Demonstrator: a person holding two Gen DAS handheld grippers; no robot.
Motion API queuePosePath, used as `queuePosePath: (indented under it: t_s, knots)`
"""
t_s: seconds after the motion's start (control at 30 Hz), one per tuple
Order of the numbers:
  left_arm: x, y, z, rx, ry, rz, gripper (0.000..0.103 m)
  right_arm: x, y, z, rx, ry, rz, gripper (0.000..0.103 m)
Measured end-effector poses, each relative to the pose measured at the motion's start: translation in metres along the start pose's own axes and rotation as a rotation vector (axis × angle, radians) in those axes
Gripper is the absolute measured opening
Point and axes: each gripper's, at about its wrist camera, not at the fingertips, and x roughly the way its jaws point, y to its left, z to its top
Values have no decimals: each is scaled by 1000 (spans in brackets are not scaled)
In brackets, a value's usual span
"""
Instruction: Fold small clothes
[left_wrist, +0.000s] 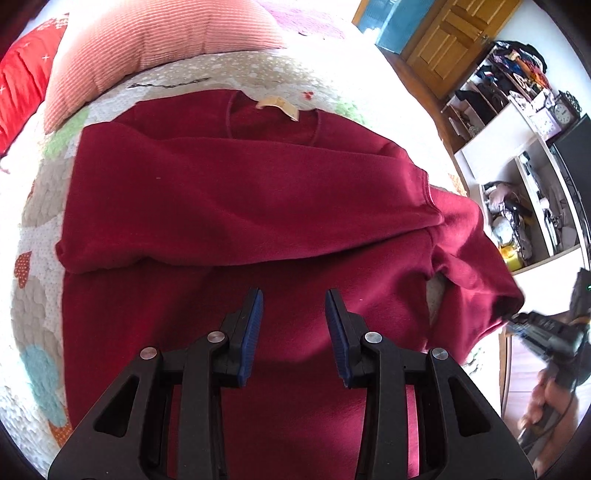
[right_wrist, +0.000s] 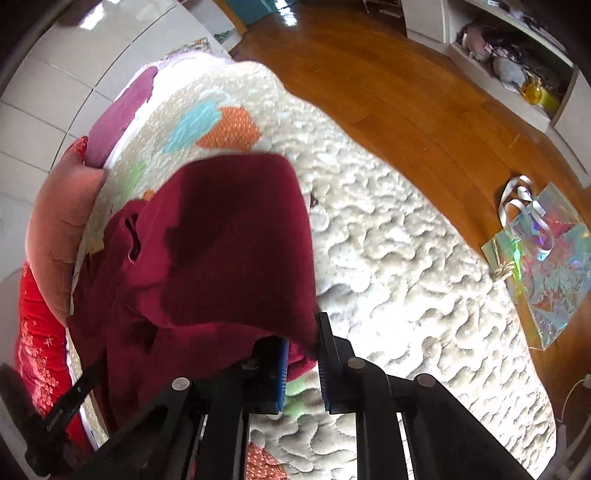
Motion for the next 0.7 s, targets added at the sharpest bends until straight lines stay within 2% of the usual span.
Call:
queuePosePath:
  t_s: [0.07, 0.13, 0.2, 0.27, 0.37, 0.47, 0.53, 0.6, 0.63, 0.7]
  knots:
    - [-9, 13, 3, -31, -18, 5, 34, -38, 9, 19, -55, -125, -55, 8]
    - [-17, 28, 6, -59, -37, 15, 34, -68, 28, 36, -110, -190, -35, 6]
    - [-28, 46, 10, -99, -64, 24, 34, -90, 64, 42, -215, -239, -1, 6]
    - [-38, 62, 13, -139, -91, 35, 34, -106, 112, 36, -358, -283, 34, 6]
    - [-55, 93, 15, -216, -131, 54, 34, -109, 195, 0, -620, -317, 107, 7]
    - [-63, 118, 13, -262, -152, 83, 34, -75, 268, -60, -890, -249, 161, 7]
    - [-65, 131, 9, -279, -150, 106, 34, -33, 300, -103, -1040, -104, 152, 7]
    - [-63, 141, 5, -296, -136, 116, 34, 3, 311, -135, -1098, 49, 114, 7]
    - [-62, 142, 4, -297, -131, 113, 34, 13, 308, -145, -1105, 92, 107, 7]
    - [-62, 141, 1, -280, -126, 109, 34, 14, 295, -151, -1088, 109, 108, 8]
